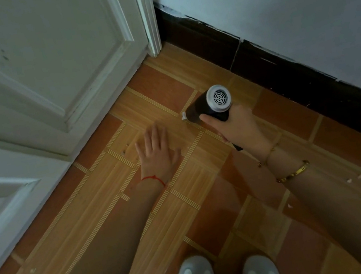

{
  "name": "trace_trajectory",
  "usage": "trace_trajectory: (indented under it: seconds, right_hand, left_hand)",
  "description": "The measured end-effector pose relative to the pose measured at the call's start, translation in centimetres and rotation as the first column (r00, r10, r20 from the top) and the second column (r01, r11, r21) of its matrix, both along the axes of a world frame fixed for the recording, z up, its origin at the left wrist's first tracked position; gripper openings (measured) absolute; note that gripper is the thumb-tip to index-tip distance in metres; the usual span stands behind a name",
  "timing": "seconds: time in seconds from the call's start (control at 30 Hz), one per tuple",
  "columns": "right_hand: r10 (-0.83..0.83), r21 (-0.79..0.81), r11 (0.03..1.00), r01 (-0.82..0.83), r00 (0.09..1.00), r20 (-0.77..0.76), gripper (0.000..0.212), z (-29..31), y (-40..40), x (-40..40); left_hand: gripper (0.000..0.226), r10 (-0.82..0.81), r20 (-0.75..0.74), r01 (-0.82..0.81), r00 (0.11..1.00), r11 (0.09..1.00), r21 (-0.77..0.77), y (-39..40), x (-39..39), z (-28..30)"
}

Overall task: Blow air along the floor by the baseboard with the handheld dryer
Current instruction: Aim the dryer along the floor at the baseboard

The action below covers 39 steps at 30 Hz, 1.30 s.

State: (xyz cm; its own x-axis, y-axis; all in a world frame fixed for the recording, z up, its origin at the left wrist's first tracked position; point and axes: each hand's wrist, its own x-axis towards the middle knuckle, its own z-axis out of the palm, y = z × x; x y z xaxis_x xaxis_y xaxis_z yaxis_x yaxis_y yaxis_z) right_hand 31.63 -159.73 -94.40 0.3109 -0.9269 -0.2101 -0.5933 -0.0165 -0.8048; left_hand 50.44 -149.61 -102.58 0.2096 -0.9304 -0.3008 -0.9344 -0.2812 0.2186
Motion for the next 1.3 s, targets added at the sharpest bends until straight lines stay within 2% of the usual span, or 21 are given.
trace_trajectory:
  seconds: [0.23, 0.33, 0.4, 0.6, 0.83, 0.97, 1.1, 1.3]
  right_hand:
    - [0.005, -0.050, 0.999, -0.010, 0.995, -0.097, 0.038, -0.9, -0.9, 1.0]
    - [0.053, -0.037, 0.998, -0.056, 0.994, -0.097, 0.032, -1.1, -0.9, 1.2]
    - [0.064, -0.016, 0.998, -0.066, 0.993, -0.104, 0.041, -1.2, -0.7, 1.1]
    - [-0.040, -0.068, 0.997, 0.031, 0.990, -0.135, 0.042, -1.3, -0.8, -0.6]
    - [0.098, -0.040, 0.994, -0.103, 0.989, -0.114, 0.046, -1.3, 0.6, -1.8]
    - [0.114, -0.025, 0.993, -0.117, 0.988, -0.107, 0.050, -1.9, 2.1, -2.4]
    - [0.070, -0.044, 0.996, -0.074, 0.995, -0.078, 0.051, -2.1, 2.2, -2.7]
    - [-0.028, -0.092, 0.996, 0.017, 0.992, -0.120, 0.050, -2.1, 0.4, -3.5]
  left_hand:
    - [0.092, -0.046, 0.081, 0.042, 0.996, 0.998, 0.055, 0.4, -0.1, -1.4]
    - [0.093, -0.051, 0.086, 0.046, 0.995, 0.997, 0.055, 0.4, 0.0, -1.7]
    - [0.092, -0.050, 0.081, 0.046, 0.995, 0.997, 0.056, 0.5, 0.1, -1.9]
    - [0.091, -0.030, 0.083, 0.026, 0.996, 0.999, 0.039, 0.5, -0.4, -1.7]
    - [0.090, 0.020, 0.045, -0.017, 0.999, 0.998, -0.062, -0.5, -1.8, -1.0]
    - [0.089, -0.032, 0.029, 0.033, 0.999, 0.999, -0.017, -1.4, -2.3, -1.3]
    - [0.090, -0.042, 0.020, 0.042, 0.999, 0.999, 0.003, -1.4, -2.5, -2.2]
    - [0.090, -0.054, -0.014, 0.054, 0.998, 0.999, 0.009, -1.5, -2.2, -2.7]
